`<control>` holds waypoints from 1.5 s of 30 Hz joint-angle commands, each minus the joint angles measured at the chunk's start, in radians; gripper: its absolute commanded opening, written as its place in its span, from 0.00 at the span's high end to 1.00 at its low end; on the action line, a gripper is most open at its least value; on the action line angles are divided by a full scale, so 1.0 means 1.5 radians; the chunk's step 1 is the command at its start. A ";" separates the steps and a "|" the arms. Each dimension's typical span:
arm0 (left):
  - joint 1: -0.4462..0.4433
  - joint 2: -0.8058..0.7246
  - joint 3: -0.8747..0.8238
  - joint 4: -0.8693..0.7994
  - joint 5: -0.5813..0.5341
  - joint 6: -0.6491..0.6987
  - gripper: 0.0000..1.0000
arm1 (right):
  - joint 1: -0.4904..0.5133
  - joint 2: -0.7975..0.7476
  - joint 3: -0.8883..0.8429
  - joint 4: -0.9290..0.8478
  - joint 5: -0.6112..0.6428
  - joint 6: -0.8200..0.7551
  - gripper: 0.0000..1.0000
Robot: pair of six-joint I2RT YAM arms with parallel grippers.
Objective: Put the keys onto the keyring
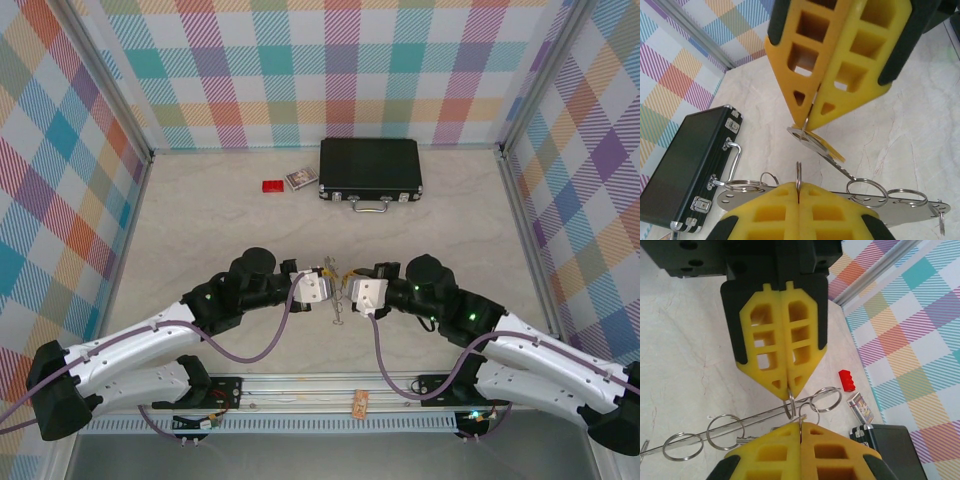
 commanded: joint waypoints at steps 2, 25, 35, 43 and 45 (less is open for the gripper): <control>-0.008 -0.016 0.009 0.024 0.023 -0.008 1.00 | -0.003 0.004 -0.006 0.002 -0.022 0.002 1.00; -0.008 -0.014 0.013 0.014 0.035 -0.009 1.00 | -0.003 0.014 -0.012 0.024 -0.010 0.001 1.00; -0.009 -0.021 -0.003 0.047 -0.003 0.036 1.00 | -0.003 -0.010 -0.021 0.034 -0.013 -0.016 1.00; -0.010 -0.031 0.004 0.009 -0.008 0.037 1.00 | -0.003 -0.003 -0.014 0.030 -0.034 -0.007 1.00; -0.010 -0.053 -0.010 -0.004 -0.020 0.027 1.00 | -0.003 0.003 -0.014 0.033 -0.044 -0.003 1.00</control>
